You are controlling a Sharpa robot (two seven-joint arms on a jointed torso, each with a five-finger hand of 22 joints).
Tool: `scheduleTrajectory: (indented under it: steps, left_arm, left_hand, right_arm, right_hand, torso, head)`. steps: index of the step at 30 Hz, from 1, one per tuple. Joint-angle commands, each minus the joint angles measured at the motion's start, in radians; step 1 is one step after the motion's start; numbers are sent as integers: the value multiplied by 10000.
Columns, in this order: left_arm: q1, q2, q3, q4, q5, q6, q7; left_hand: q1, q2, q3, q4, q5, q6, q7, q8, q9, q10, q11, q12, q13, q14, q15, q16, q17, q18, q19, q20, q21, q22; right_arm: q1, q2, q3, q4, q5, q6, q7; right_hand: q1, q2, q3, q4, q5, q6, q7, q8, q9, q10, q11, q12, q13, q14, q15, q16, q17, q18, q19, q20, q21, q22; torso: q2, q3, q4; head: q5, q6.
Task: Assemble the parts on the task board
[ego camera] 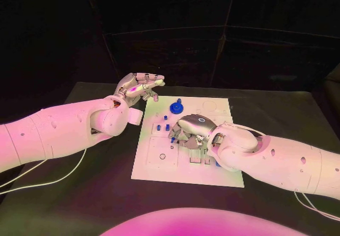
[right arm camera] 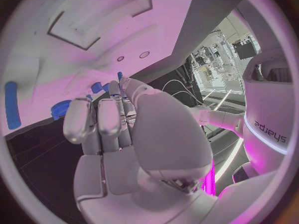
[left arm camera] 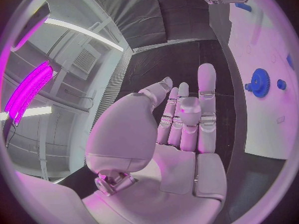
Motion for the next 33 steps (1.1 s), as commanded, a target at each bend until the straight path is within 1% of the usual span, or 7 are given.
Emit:
scheduleTrajectory:
  steps: [1,3,7,11,15,22,33]
  left_arm:
    - [17,12,8,-2,37,219,153]
    - [17,11,8,-3,37,230,154]
    - [17,10,8,-4,37,264,159]
    - [17,18,8,-7,37,290,155]
    - [17,31,8,-16,37,301,150]
    - [16,48,8,-28,37,320,138]
    - [16,55,8,-33,37,354,111]
  left_hand:
    - [-45,15,-77,6,29,-22,26,-44,-6,-87,-14,53,9,-65,1,-65,-20,202,-56,13,-69,-12]
    - [-46,14,-80,5,29,-22,26,-44,-6,-90,-13,54,9,-67,2,-67,-23,201,-56,13,-71,-13]
    - [-46,13,-86,5,30,-21,26,-42,-5,-96,-12,55,8,-74,3,-71,-33,201,-58,14,-74,-16]
    - [-48,10,-98,3,29,-21,27,-41,-5,-108,-10,57,8,-82,6,-74,-41,201,-62,17,-81,-20]
    - [-50,8,-106,2,30,-25,30,-42,-5,-117,-7,58,8,-84,8,-70,-36,201,-64,18,-85,-23]
    - [-50,8,-106,2,30,-25,30,-42,-5,-117,-7,58,8,-84,8,-70,-36,201,-64,18,-85,-23]
    - [-50,8,-114,1,30,-30,33,-44,-6,-127,-5,60,7,-90,9,-73,-44,201,-66,19,-89,-26]
  right_arm:
    - [-12,33,-10,11,-239,565,-45]
    - [-21,40,-14,12,-252,630,-62]
    - [-41,72,-22,-41,-294,747,-115]
    - [-50,101,-25,-79,-371,826,-140]
    - [-54,137,-26,-85,-389,899,-158]
    - [-61,203,-26,-120,-399,965,-245]
    - [-73,330,-27,-206,-482,1034,-464]
  right_hand:
    - [-108,32,73,-21,-15,18,14,-29,-3,-23,31,-57,5,464,2,43,-23,-185,42,-21,22,-3]
    - [-113,29,73,-23,-18,17,14,-30,-3,-25,31,-58,4,463,3,38,-30,-184,37,-21,19,-8]
    - [-132,28,79,-33,-36,16,13,-31,-2,-25,32,-61,5,458,4,35,-43,-182,30,-18,16,-13]
    - [-137,31,84,-37,-35,18,13,-30,-2,-23,31,-61,6,458,5,45,-34,-181,27,-17,14,-16]
    - [-137,31,84,-37,-35,18,13,-30,-2,-23,31,-61,6,458,5,45,-34,-181,27,-17,14,-16]
    - [-139,33,86,-40,-35,19,12,-30,-1,-22,30,-62,6,457,5,45,-36,-181,26,-17,14,-16]
    - [-147,36,96,-52,-36,19,11,-30,-1,-21,29,-63,7,454,5,49,-39,-180,22,-16,13,-18]
  torso:
    - [-4,11,-4]
    - [-3,12,-3]
    - [-11,-7,-1]
    - [-6,-3,13]
    - [-10,-4,2]
    - [-4,3,-10]
    - [-9,-2,-6]
  head:
    - [60,-68]
    - [65,-74]
    - [102,-99]
    - [169,-134]
    - [211,-161]
    - [225,-172]
    - [224,-190]
